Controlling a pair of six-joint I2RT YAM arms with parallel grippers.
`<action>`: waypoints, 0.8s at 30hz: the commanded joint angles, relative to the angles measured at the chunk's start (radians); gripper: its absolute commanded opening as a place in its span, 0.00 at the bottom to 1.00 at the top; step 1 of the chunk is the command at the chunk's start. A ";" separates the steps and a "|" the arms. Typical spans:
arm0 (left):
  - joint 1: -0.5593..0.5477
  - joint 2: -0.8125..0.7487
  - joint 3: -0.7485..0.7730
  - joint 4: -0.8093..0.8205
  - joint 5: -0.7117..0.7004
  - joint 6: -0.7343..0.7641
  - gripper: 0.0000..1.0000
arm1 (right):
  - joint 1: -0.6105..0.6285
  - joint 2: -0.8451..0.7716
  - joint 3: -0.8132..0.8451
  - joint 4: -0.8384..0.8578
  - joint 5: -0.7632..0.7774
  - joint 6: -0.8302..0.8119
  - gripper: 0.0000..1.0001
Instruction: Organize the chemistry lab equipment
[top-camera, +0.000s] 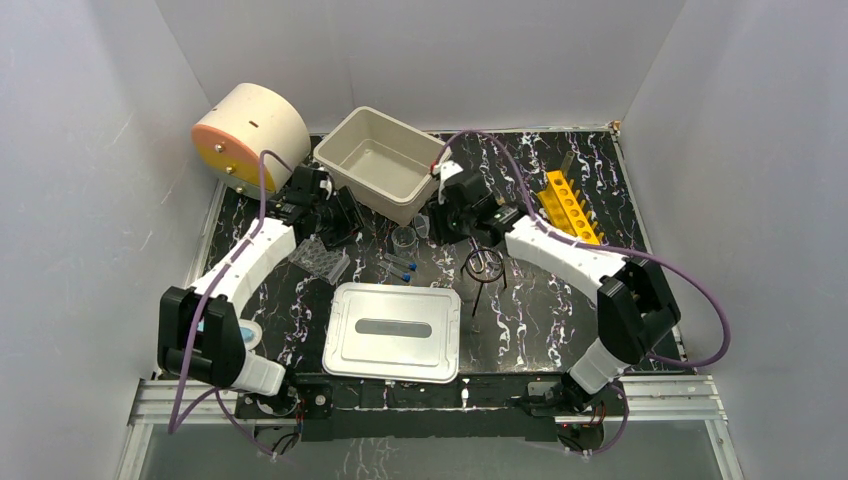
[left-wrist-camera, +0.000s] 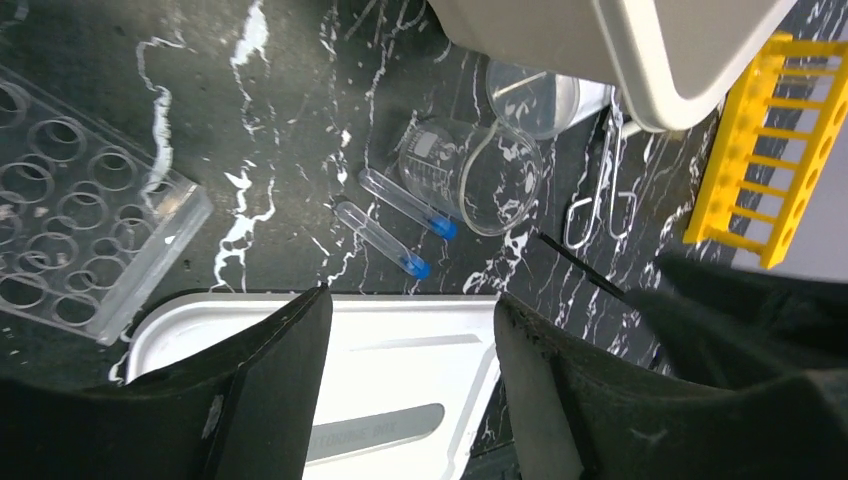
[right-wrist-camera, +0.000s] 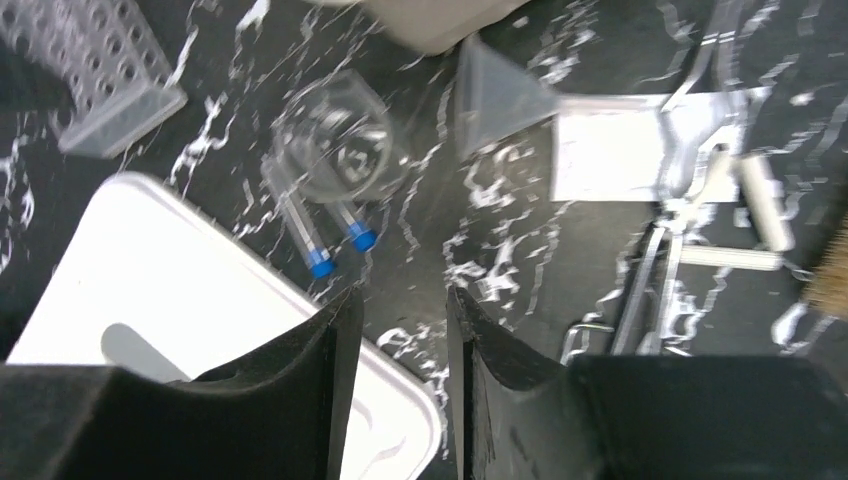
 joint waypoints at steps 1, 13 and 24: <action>0.008 -0.110 0.003 -0.027 -0.134 -0.013 0.59 | 0.088 0.005 -0.065 0.117 -0.018 -0.064 0.44; 0.012 -0.191 0.019 -0.069 -0.282 -0.017 0.64 | 0.249 0.169 -0.077 0.243 0.048 -0.099 0.35; 0.012 -0.193 0.025 -0.078 -0.283 -0.002 0.69 | 0.267 0.284 -0.014 0.242 0.141 -0.102 0.43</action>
